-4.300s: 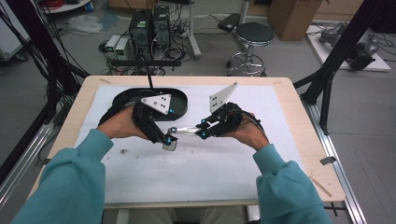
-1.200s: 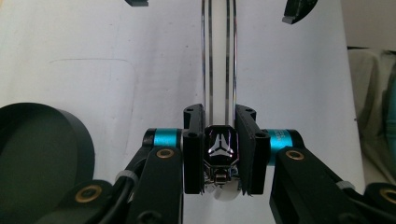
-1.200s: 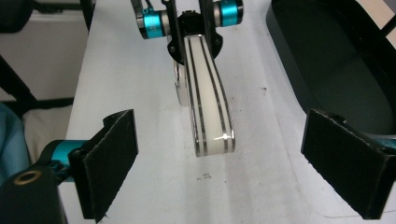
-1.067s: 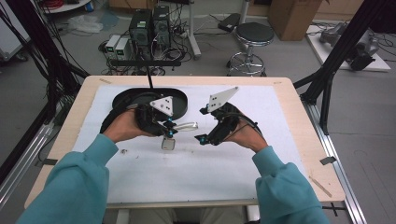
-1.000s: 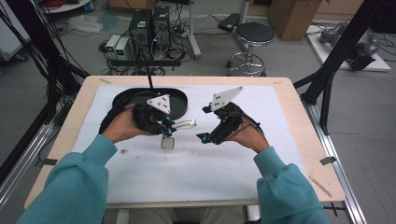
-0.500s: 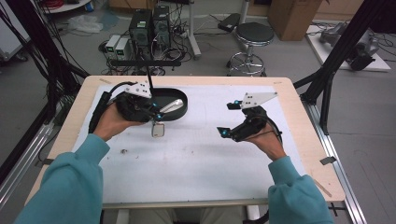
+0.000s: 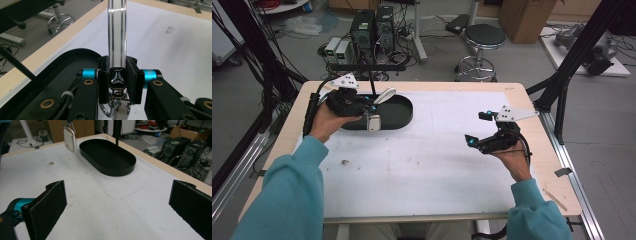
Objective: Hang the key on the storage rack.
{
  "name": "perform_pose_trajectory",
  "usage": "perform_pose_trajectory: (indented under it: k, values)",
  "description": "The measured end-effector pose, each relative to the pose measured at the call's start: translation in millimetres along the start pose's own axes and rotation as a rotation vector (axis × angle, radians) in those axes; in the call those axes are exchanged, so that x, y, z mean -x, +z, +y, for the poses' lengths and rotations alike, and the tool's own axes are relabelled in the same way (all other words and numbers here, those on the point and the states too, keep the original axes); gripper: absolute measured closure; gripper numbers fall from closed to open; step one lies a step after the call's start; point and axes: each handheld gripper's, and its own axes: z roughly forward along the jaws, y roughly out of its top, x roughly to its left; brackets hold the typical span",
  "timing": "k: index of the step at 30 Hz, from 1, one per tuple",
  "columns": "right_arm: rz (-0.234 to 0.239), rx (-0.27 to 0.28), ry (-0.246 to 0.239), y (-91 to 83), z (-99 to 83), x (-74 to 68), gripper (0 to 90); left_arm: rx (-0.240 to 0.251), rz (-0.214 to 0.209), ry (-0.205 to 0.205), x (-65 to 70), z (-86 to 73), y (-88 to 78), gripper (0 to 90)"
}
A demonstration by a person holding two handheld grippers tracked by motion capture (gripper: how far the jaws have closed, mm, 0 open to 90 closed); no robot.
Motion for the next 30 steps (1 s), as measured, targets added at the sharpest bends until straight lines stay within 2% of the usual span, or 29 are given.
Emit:
perform_pose_trajectory:
  k: [3, 6, 14, 18, 30]
  values:
    - [-0.005, 0.028, -0.001, -4.0, -1.6, 0.2, 0.8, 0.012, 0.019, -0.023, -9.4, -2.7, 2.2, 74.4]
    - [-0.034, 0.04, 0.009, -10.7, -9.5, 0.7, 0.9, 0.038, 0.047, -0.048, -17.8, -4.3, 3.3, 74.4]
    - [-0.066, 0.082, 0.027, -22.1, -27.2, 0.7, 0.8, 0.074, 0.075, -0.078, -28.8, -4.7, 4.1, 74.4]
    - [-0.088, 0.099, 0.048, -27.0, -36.9, -1.4, 0.9, 0.077, 0.095, -0.081, -32.4, -5.7, 5.9, 74.4]
    - [-0.166, 0.179, 0.05, -37.9, -61.8, -7.7, 0.8, 0.109, 0.122, -0.133, -44.5, -10.8, 11.2, 74.4]
